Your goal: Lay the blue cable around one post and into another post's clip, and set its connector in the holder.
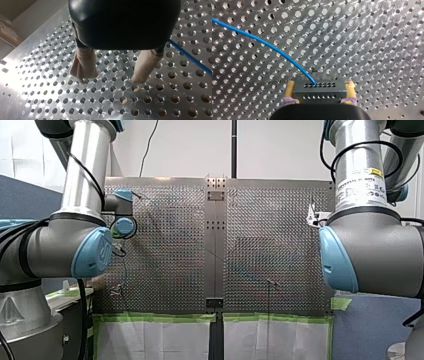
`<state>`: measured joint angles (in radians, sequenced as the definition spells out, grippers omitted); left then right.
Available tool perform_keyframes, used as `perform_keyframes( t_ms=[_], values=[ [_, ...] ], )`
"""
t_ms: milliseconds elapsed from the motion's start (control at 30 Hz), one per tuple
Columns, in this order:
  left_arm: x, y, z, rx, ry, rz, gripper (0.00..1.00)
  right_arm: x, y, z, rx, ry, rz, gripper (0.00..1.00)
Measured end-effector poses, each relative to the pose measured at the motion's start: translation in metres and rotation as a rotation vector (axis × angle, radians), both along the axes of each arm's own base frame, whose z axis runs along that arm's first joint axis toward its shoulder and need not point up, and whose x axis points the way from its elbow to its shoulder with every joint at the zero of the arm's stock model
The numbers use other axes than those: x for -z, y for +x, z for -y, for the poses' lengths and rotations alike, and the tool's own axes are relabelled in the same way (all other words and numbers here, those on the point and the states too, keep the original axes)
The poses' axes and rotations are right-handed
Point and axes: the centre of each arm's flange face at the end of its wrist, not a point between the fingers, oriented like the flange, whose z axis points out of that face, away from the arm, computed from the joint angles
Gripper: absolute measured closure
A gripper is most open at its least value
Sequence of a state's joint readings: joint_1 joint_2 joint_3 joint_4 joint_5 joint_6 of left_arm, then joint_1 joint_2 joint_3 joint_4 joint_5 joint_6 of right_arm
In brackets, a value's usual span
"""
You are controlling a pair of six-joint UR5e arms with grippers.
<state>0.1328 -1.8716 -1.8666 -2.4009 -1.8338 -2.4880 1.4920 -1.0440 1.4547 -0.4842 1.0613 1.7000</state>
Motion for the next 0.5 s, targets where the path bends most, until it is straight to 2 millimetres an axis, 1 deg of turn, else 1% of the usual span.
perform_keyframes(
  t_ms=[500],
  values=[
    [-0.0002,0.0001,0.0000,0.000,0.003,0.001,0.00,-0.0005,-0.0002,0.0013,-0.001,0.004,0.016,0.99]
  ],
)
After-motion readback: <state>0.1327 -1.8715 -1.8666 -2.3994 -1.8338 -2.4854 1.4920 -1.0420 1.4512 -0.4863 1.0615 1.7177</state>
